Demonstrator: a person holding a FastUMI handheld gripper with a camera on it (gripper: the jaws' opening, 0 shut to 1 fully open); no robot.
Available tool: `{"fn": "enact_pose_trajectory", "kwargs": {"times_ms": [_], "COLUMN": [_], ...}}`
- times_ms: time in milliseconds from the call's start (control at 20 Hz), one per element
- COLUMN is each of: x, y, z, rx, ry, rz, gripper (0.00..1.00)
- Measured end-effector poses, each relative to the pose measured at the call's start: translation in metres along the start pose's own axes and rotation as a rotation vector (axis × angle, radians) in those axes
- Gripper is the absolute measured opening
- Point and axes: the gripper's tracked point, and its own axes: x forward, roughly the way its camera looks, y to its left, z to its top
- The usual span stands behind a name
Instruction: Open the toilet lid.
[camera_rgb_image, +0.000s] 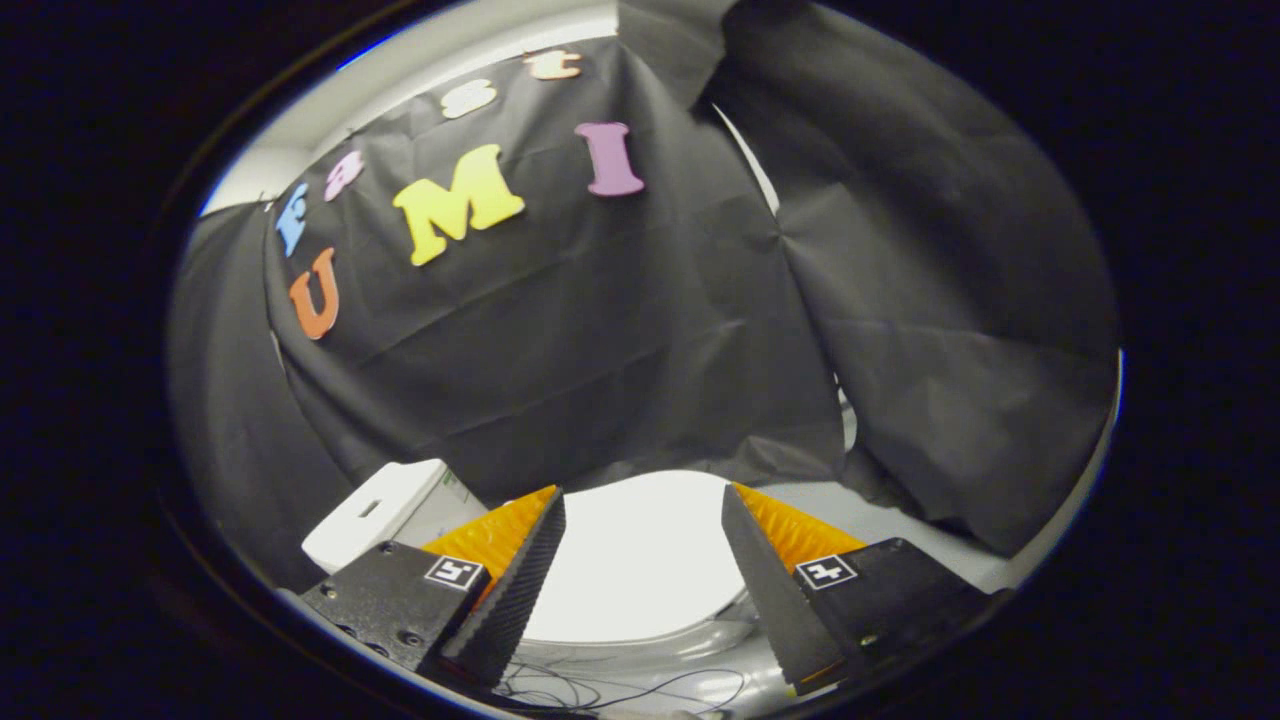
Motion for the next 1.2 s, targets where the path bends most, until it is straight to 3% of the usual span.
{"fn": "enact_pose_trajectory", "kwargs": {"times_ms": [650,1200], "x": [0.052,0.059], "y": [-0.111,-0.129], "z": [-0.088,-0.146], "rx": [0.366,0.54], "ry": [0.234,0.366], "rz": [-0.069,-0.056], "gripper": [1.0,0.95]}}
